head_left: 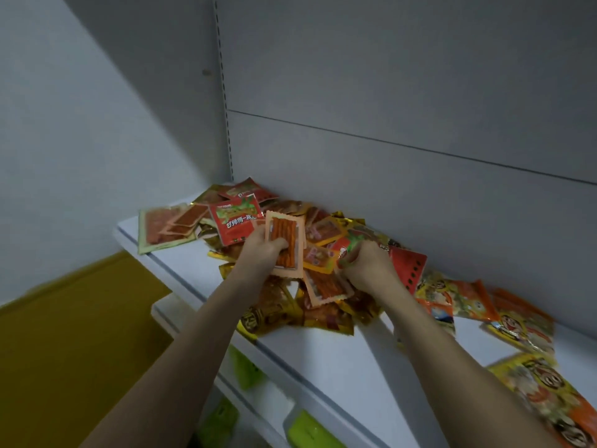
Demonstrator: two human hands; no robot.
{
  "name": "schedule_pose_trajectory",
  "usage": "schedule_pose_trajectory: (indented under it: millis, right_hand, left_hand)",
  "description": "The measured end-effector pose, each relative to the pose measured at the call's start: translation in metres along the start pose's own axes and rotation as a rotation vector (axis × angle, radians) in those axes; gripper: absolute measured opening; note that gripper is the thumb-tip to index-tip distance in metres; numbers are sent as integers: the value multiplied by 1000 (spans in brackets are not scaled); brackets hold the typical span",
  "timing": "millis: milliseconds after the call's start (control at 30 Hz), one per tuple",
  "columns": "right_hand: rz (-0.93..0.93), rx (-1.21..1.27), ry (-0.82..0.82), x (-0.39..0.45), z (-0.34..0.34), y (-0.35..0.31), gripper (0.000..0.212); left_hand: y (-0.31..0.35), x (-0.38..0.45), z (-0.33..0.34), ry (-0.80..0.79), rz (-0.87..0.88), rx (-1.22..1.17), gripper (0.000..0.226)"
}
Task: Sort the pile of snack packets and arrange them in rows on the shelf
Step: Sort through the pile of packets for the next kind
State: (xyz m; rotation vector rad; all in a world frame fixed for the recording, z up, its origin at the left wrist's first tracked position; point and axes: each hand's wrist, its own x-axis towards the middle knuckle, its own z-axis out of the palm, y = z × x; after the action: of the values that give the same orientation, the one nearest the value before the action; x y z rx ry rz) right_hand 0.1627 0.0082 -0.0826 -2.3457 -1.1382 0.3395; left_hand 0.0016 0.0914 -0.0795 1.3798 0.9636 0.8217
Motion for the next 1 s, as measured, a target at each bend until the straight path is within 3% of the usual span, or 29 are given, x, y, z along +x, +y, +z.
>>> schedule_pose_trajectory:
  millis: [67,167,267,333,500,600,767,1000]
  right_hand:
    - [44,0,1,1,2,-1,10]
    - [77,18,23,1,9,-8,33]
    - [119,57,39,3,7,-11,18]
    - [131,130,60,3,-3,-7,19]
    - [154,508,181,-2,-35,16,4]
    - [123,708,262,-8,-37,18,12]
    - [111,978,169,-14,-13,1,16]
    - [-39,909,145,-10,13,-31,21]
  left_hand:
    - [0,14,0,-46,-10,-4,18]
    - [1,34,4,-107,-27,-38,25]
    - [-5,47,9,-171,-49,-38,24]
    - [-8,48,10,-184,-56,-51,27]
    - [-4,36,7,-167,-71,-80,31]
    - [-2,31,8,-163,-72,-141,31]
    - [-1,13,20,-191,-188,-342,32]
    - [0,9,-3,-235,-180,-402,30]
